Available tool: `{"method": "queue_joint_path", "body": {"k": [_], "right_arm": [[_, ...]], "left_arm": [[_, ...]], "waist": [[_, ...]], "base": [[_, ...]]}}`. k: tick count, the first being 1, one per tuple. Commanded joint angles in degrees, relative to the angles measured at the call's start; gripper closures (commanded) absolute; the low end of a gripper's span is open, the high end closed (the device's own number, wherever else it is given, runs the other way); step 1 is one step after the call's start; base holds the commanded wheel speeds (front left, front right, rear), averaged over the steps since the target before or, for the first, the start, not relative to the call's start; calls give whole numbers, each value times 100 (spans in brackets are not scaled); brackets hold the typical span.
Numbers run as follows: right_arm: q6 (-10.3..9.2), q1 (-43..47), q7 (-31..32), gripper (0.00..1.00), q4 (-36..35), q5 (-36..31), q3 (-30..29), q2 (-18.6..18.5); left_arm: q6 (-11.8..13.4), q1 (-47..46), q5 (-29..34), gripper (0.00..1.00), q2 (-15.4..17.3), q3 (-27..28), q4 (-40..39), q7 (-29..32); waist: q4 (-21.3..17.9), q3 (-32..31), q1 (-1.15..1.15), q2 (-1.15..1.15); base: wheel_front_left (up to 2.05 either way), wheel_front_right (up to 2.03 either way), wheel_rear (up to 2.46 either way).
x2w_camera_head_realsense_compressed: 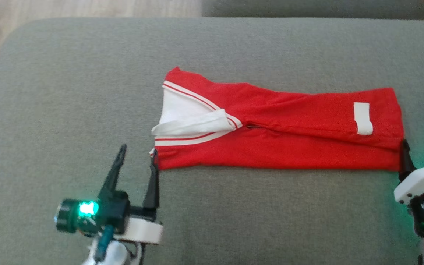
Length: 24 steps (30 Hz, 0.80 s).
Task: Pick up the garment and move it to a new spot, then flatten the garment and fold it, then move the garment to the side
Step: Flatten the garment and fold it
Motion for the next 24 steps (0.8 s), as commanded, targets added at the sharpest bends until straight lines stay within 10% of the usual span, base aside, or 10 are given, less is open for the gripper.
{"method": "queue_joint_path", "body": {"k": [1,12,13,15,24], "right_arm": [[37,-236,-77,0,-105,-71,50,-66],[37,-739,-97,0,1453,-342,-336,-152],[37,-772,-59,13,1584,-302,-322,-158],[37,-849,-31,96,1771,-108,-292,-126],[37,-928,-303,100,1773,536,45,-563]], "left_arm": [[50,-87,119,0,20,305,-212,-54],[-100,907,1277,0,-804,885,-609,-54],[-149,953,1318,0,-843,921,-605,-54],[-244,1019,1400,0,-909,1000,-595,-54],[-577,1182,1723,0,-980,1427,-569,-54]], "waist": [[101,-84,1,0],[472,-373,1,0],[490,-393,1,0],[510,-430,1,0],[419,-534,1,0]], "base": [[0,0,0],[0,0,0],[0,0,0],[0,0,0],[0,0,0]]}}
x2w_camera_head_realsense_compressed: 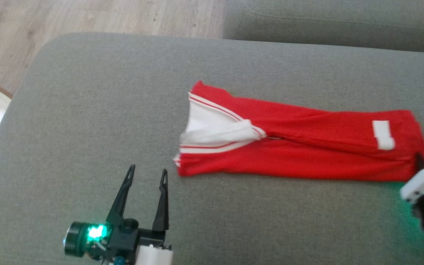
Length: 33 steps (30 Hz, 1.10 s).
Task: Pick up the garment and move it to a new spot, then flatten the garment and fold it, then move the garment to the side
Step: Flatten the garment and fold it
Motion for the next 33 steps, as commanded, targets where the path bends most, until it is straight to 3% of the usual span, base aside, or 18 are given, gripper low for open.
{"method": "queue_joint_path", "body": {"k": [1,5,8,16,21,25,33], "right_arm": [[36,-146,-104,100,-237,69,102,-309],[36,-102,-100,100,-522,193,83,-749],[36,-131,18,100,-1098,374,238,-855],[36,-351,528,100,-2758,992,1153,-161],[36,-514,792,100,-3208,1243,1766,225],[36,-652,993,100,-3241,1408,2436,574],[36,-534,1125,100,-2587,1381,3760,803]], "left_arm": [[-24,-57,54,0,10,262,-151,-54],[-114,27,139,0,-20,431,-167,-54],[-228,125,168,0,-92,568,-186,-54],[-499,226,276,0,-265,755,-49,-54],[-630,207,332,0,-357,808,34,-54],[-763,171,397,0,-450,816,130,-54],[-906,136,471,0,-608,887,244,-54]], "waist": [[-26,-15,0,0],[-82,-51,0,0],[-150,-82,0,0],[-70,-129,0,0],[116,-74,0,0],[366,-25,0,0],[814,60,0,0]], "base": [[0,0,0],[0,0,0],[0,0,0],[0,0,0],[0,0,0],[0,0,0],[0,0,0]]}}
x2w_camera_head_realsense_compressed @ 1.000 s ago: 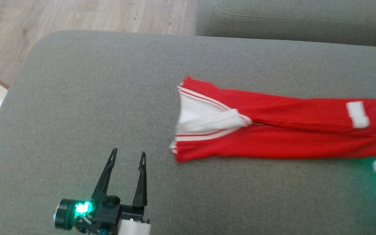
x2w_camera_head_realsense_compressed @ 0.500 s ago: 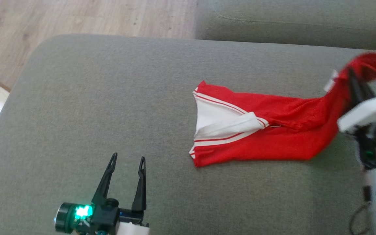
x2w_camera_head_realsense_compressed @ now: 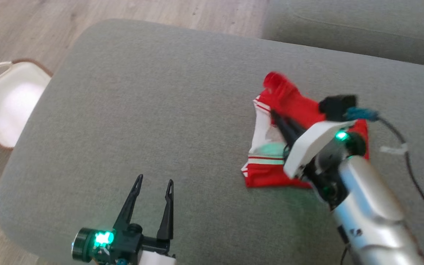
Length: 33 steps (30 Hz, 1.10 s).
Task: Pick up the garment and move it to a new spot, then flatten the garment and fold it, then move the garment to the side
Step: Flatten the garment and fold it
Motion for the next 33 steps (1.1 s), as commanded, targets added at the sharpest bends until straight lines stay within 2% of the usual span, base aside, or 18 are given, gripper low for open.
{"method": "queue_joint_path", "body": {"k": [1,4,5,6,7,11,14,24,30,33], "right_arm": [[37,-80,-28,100,-95,4,236,129],[37,-17,-131,100,150,66,548,169],[37,-8,-178,96,204,101,627,181],[37,0,-225,60,239,145,691,190],[37,2,-292,0,260,198,718,199],[37,-26,-746,0,181,226,671,208],[37,19,-1239,0,62,-1,473,59],[37,1049,-2816,0,-140,-842,-680,-544],[37,1920,-3077,0,-353,-1196,-1146,-704],[37,2500,-3086,0,-809,-1494,-1482,-595]], "left_arm": [[-16,-168,60,0,-60,243,-135,-54],[-42,-147,75,0,-100,289,-123,-55],[-50,-140,81,0,-110,306,-121,-55],[-54,-129,87,0,-120,324,-120,-55],[-53,-114,93,0,-130,346,-119,-55],[-33,-66,112,0,-154,475,-169,-55],[-33,-1,125,0,-157,585,-247,-55],[-73,305,81,0,-173,959,-544,-55],[-110,457,46,0,-210,1067,-624,-55],[-162,592,-15,0,-233,1120,-627,-55]], "waist": [[101,33,0,0],[146,37,0,0],[148,33,0,0],[141,22,0,0],[122,3,0,0],[-49,-125,0,0],[-237,-275,0,0],[-936,-760,0,0],[-1129,-927,0,0],[-1208,-1050,0,0]], "base": [[0,0,0],[0,0,0],[0,0,0],[0,0,0],[0,0,0],[0,0,0],[0,0,0],[0,0,0],[0,0,0],[0,0,0]]}}
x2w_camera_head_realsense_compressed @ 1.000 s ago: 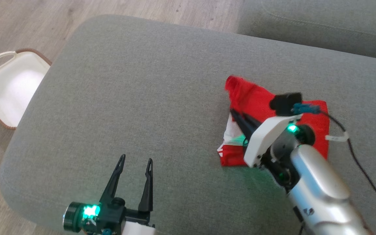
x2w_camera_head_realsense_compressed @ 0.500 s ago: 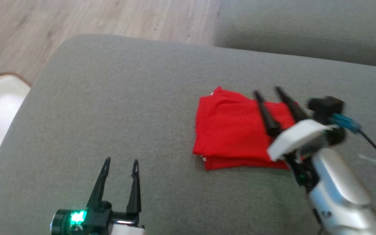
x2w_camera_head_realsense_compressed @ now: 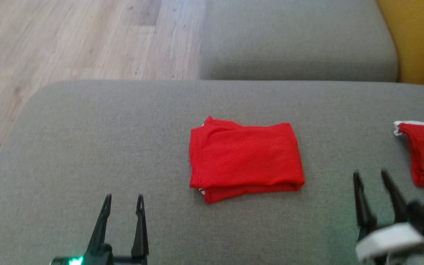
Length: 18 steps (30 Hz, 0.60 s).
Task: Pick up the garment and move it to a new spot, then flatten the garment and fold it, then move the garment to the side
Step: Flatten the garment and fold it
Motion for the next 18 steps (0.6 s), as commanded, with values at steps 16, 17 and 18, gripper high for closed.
{"method": "queue_joint_path", "body": {"k": [16,17,18], "right_arm": [[37,1012,-77,0,-891,-428,311,212],[37,1016,-77,0,-898,-427,316,207],[37,1023,-77,0,-904,-431,313,202]], "left_arm": [[-149,372,-18,0,-137,427,-233,-55],[-154,382,-11,0,-140,437,-229,-55],[-161,390,-6,0,-142,445,-224,-55]], "waist": [[-225,-334,1,0],[-219,-339,1,0],[-211,-344,1,0]], "base": [[0,0,0],[0,0,0],[0,0,0]]}}
